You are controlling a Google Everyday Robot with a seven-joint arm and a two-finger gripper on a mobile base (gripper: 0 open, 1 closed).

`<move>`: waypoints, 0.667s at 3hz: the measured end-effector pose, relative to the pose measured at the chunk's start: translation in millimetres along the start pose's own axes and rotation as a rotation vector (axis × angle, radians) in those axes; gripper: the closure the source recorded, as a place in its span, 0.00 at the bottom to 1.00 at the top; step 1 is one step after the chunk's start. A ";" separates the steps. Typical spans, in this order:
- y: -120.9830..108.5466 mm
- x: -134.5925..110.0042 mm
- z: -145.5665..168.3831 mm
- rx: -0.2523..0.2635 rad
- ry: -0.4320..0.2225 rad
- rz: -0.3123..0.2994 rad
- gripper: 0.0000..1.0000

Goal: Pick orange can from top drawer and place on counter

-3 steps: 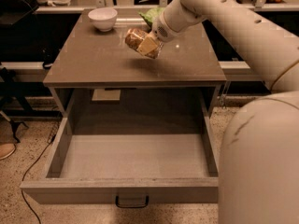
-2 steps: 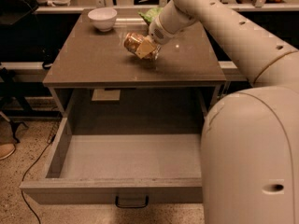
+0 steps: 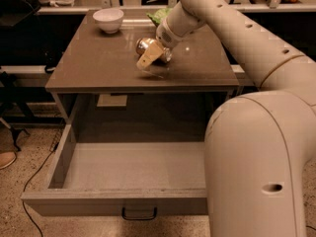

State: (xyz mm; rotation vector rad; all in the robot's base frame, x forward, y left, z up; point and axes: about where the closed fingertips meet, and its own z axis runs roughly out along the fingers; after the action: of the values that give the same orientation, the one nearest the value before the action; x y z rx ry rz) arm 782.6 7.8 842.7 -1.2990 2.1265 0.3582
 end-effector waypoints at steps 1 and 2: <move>0.0 0.0 -0.1 0.000 0.000 0.000 0.00; -12.8 25.5 -38.0 0.074 -0.035 0.057 0.00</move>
Offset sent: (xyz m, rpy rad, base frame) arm -0.0557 -0.1802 0.0604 0.1072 -0.1656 -0.3505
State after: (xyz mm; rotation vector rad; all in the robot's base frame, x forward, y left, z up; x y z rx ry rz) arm 771.7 -36.1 857.2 -1.1833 2.1304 0.3207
